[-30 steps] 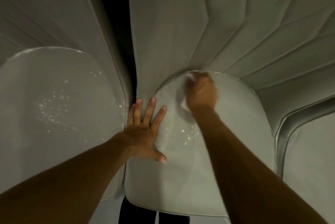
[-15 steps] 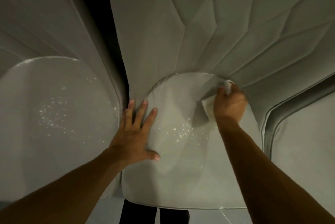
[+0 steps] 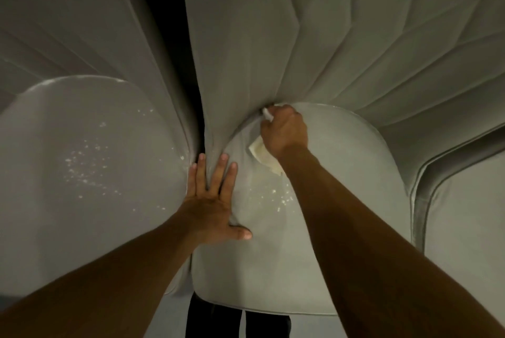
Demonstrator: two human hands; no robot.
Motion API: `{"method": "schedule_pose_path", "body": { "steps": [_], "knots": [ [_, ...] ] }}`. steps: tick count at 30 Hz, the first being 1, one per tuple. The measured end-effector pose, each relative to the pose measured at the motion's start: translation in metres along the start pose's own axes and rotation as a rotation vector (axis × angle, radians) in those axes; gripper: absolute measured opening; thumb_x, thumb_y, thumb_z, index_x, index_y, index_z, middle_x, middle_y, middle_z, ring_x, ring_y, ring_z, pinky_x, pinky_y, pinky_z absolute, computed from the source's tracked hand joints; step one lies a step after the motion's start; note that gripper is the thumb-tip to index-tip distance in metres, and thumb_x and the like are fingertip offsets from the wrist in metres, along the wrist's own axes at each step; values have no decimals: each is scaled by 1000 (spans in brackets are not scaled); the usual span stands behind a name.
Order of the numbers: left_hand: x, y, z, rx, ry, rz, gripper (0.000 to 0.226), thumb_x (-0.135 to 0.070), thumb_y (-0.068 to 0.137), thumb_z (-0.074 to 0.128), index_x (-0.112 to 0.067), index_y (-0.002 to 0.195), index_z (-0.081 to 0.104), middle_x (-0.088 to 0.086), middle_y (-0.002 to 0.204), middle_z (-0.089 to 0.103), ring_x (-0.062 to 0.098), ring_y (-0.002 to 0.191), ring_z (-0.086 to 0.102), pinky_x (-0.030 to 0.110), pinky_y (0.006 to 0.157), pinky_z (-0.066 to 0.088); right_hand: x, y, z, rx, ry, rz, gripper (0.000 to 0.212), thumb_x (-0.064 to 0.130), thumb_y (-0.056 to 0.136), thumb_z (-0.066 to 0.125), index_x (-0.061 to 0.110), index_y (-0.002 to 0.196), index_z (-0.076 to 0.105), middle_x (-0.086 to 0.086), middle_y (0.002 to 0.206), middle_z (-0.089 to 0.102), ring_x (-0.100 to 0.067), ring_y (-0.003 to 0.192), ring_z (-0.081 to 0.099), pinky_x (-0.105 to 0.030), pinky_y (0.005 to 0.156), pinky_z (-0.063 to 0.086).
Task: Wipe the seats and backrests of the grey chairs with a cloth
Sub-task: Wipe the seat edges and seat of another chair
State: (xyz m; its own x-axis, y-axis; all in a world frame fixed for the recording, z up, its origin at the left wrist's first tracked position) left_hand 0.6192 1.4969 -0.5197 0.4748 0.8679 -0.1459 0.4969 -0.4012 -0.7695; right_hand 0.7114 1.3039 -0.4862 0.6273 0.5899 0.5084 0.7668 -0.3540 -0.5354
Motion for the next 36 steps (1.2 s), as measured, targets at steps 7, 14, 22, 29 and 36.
{"method": "schedule_pose_path", "body": {
  "steps": [7, 14, 22, 29, 36],
  "knots": [
    [-1, -2, -5, 57, 0, -15, 146, -99, 64, 44, -19, 134, -55, 9, 140, -63, 47, 131, -52, 62, 117, -20, 0, -7, -4, 202, -153, -179, 35, 30, 92, 64, 26, 127, 67, -5, 131, 65, -26, 119, 60, -33, 104, 45],
    [-2, -1, -5, 138, 15, -47, 144, -97, 65, 46, -21, 120, -64, 7, 130, -69, 44, 116, -65, 57, 106, -36, -97, -24, -92, -507, 170, 348, 34, 32, 96, 60, 8, 119, 69, -21, 118, 68, -37, 115, 61, -36, 90, 47],
    [-3, 0, -8, 176, 12, -75, 143, -99, 65, 43, -18, 120, -62, 10, 127, -70, 47, 112, -65, 55, 94, -44, -69, 4, -63, -437, 243, 386, 30, 27, 99, 53, 6, 114, 69, -17, 119, 67, -34, 115, 60, -32, 94, 42],
    [-3, 1, -8, 127, -43, -67, 147, -100, 62, 44, -19, 119, -65, 9, 130, -69, 47, 117, -63, 53, 93, -46, -9, -1, -4, -29, 88, 60, 31, 26, 91, 65, 20, 120, 71, -8, 125, 67, -28, 117, 62, -30, 99, 46],
    [-1, 0, -13, 42, 15, -37, 154, -102, 53, 42, -14, 143, -47, 15, 153, -49, 51, 135, -45, 56, 109, -35, -6, -12, -12, 72, -166, -126, 39, 29, 96, 55, 32, 135, 59, -9, 134, 55, -33, 119, 57, -37, 100, 44]
  ]
}}
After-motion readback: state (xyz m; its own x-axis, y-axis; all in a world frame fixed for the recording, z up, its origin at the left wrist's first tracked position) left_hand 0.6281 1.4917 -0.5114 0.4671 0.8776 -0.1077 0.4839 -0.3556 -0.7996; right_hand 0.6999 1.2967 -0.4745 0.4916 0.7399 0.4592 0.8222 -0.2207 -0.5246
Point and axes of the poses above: each hand's wrist, its own y-axis towards the middle knuckle, its own z-axis out of the palm, x = y × z, the point moved 4 cm from there along y, towards the middle knuckle
